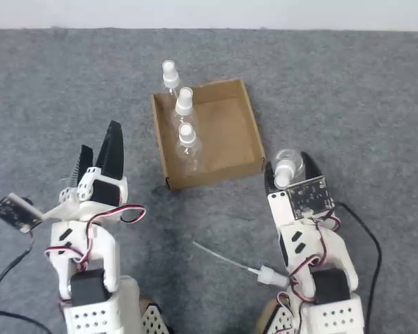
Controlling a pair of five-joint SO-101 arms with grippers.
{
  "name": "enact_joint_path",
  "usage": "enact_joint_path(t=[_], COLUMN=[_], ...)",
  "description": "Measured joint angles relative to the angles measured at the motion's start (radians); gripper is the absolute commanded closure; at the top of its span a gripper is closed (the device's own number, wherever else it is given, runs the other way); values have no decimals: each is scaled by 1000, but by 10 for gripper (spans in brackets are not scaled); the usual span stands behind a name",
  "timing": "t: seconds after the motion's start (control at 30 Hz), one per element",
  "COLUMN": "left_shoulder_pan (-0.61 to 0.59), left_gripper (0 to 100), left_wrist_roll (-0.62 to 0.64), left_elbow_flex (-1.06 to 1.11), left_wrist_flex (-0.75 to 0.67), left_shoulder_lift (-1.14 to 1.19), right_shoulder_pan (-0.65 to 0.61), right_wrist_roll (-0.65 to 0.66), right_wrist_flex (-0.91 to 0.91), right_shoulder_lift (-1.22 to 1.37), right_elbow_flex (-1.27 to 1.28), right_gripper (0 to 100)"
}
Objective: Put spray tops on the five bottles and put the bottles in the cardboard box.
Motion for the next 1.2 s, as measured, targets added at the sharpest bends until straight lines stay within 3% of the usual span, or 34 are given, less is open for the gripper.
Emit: enact_joint_path(t=[0.33,0.73,1.2], left_shoulder_pan=[0,0,0], left_gripper=[706,706,706], left_wrist_roll=[0,0,0], left_elbow_flex=[0,0,0], left_wrist_flex=[-3,-3,-3], left_shoulder_lift=[0,0,0], right_shoulder_pan=[-5,-117,-114], right_wrist_roll=[0,49,49], right_wrist_flex=[86,147,92], right_shoulder_lift=[0,11,597], right_elbow_flex=[-121,-270,-600], right_gripper=[935,935,935])
